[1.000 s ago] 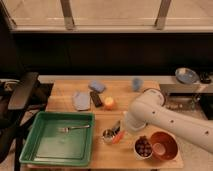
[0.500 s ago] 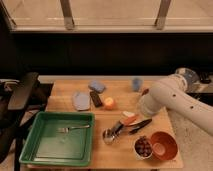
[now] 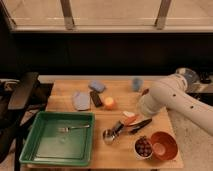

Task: Place pepper in red bowl

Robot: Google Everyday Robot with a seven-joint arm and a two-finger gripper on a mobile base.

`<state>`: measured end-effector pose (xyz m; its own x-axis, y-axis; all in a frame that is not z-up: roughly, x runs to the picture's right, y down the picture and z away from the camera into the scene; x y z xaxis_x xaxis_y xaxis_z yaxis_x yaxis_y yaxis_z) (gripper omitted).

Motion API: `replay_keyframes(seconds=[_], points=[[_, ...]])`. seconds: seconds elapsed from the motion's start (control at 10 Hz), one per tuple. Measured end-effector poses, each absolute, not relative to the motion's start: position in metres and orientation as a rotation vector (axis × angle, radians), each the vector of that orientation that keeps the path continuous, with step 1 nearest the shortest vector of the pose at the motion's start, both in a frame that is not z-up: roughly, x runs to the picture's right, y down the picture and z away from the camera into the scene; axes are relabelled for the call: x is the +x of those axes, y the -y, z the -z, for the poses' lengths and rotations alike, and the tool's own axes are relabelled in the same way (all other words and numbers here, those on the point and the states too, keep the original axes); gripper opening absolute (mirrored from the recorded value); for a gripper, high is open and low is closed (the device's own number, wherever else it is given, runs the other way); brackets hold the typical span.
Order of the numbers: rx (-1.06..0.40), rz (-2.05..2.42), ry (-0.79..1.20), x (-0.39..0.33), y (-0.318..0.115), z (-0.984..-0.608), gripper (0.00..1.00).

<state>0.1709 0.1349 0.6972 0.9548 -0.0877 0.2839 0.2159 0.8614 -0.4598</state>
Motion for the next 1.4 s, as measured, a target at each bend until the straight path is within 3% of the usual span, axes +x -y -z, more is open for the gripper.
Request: replay_keyframes(seconds=[0.7, 1.4], points=[[-0.526, -0.055, 0.136, 0.26, -0.145, -0.703, 0.0], [-0.587, -0.27, 0.037, 0.33, -0.199, -0.693, 0.0]])
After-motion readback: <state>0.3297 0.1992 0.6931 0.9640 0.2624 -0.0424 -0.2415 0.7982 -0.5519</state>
